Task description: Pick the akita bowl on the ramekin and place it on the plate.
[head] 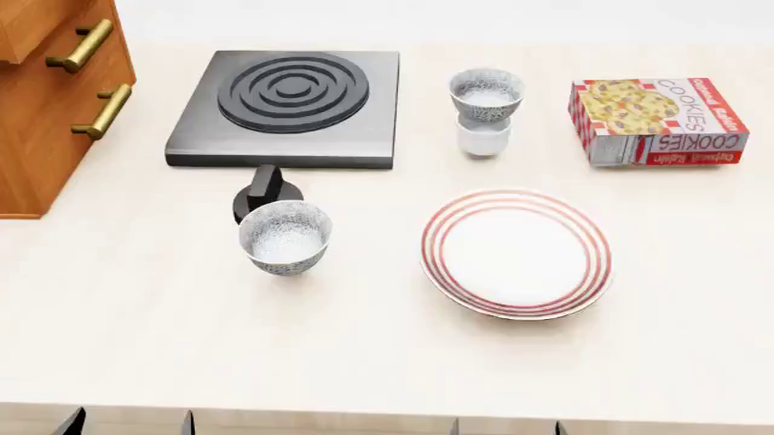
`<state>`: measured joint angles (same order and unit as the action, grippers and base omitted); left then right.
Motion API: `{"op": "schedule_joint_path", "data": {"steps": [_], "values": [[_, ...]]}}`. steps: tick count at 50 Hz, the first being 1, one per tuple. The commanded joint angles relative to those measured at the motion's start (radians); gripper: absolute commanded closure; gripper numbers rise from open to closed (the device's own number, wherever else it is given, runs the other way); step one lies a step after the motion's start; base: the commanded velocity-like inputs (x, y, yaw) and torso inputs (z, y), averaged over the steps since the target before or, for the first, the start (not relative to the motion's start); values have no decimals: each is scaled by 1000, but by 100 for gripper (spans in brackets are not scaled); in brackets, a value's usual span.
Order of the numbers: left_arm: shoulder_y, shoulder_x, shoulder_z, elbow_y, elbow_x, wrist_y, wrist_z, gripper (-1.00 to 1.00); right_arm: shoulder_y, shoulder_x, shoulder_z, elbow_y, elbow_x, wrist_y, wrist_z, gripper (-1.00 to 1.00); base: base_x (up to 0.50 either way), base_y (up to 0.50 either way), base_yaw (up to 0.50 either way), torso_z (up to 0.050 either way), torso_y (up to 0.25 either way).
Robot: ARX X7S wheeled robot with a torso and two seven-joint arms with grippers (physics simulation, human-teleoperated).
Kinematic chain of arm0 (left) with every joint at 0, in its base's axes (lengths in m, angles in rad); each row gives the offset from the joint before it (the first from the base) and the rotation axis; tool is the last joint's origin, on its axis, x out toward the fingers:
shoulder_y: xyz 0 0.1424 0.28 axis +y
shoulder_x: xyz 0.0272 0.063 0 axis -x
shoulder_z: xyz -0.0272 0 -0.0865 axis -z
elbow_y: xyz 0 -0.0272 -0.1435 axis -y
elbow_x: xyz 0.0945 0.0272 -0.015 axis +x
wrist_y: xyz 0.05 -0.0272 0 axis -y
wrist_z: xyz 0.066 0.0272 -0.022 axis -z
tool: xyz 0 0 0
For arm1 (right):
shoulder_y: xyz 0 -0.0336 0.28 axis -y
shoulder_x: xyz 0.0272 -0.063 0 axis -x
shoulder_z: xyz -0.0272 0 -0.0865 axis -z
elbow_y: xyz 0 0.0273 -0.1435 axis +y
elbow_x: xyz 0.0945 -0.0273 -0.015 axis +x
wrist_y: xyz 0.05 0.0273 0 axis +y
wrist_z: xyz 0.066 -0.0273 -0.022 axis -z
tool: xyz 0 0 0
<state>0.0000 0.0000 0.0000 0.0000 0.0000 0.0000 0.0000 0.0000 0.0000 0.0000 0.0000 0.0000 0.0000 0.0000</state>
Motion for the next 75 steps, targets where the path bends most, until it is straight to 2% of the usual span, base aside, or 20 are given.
{"op": "schedule_joint_path", "data": {"steps": [1, 2, 7, 9, 11, 14, 26, 42, 55, 75], "values": [[11, -18, 18, 38, -20, -19, -11, -100, -7, 15, -14, -37, 31, 2, 14, -100, 0, 0, 0, 0, 0], [19, -24, 21, 68, -26, -28, -16, -100, -9, 23, -22, -23, 23, -26, 22, -100, 0, 0, 0, 0, 0], [42, -42, 31, 168, -47, -61, -35, -100, -29, 47, -36, -188, 5, 74, 59, -100, 0, 0, 0, 0, 0], [44, -50, 38, 188, -33, -75, -49, -100, -33, 49, -30, -180, 35, 51, 54, -100, 0, 0, 0, 0, 0], [55, -60, 41, 235, -36, -97, -52, -100, -38, 55, -30, -270, 38, 121, 65, -100, 0, 0, 0, 0, 0], [68, -72, 45, 301, -42, -125, -54, -100, -52, 63, -37, -269, 37, 96, 73, -100, 0, 0, 0, 0, 0], [113, -105, 35, 562, -59, -228, -84, -100, -86, 97, -45, -515, 52, 217, 97, -100, 0, 0, 0, 0, 0], [146, -129, 24, 774, -97, -318, -122, -100, -93, 127, -49, -708, 68, 332, 132, -100, 0, 0, 0, 0, 0], [148, -145, 26, 785, -116, -315, -134, -100, -85, 142, -48, -763, 79, 389, 156, -100, 40, 0, 0, 0, 0], [143, -161, 35, 783, -130, -327, -161, -100, -82, 160, -57, -779, 97, 408, 178, -100, 491, 0, 0, 0, 0]]}}
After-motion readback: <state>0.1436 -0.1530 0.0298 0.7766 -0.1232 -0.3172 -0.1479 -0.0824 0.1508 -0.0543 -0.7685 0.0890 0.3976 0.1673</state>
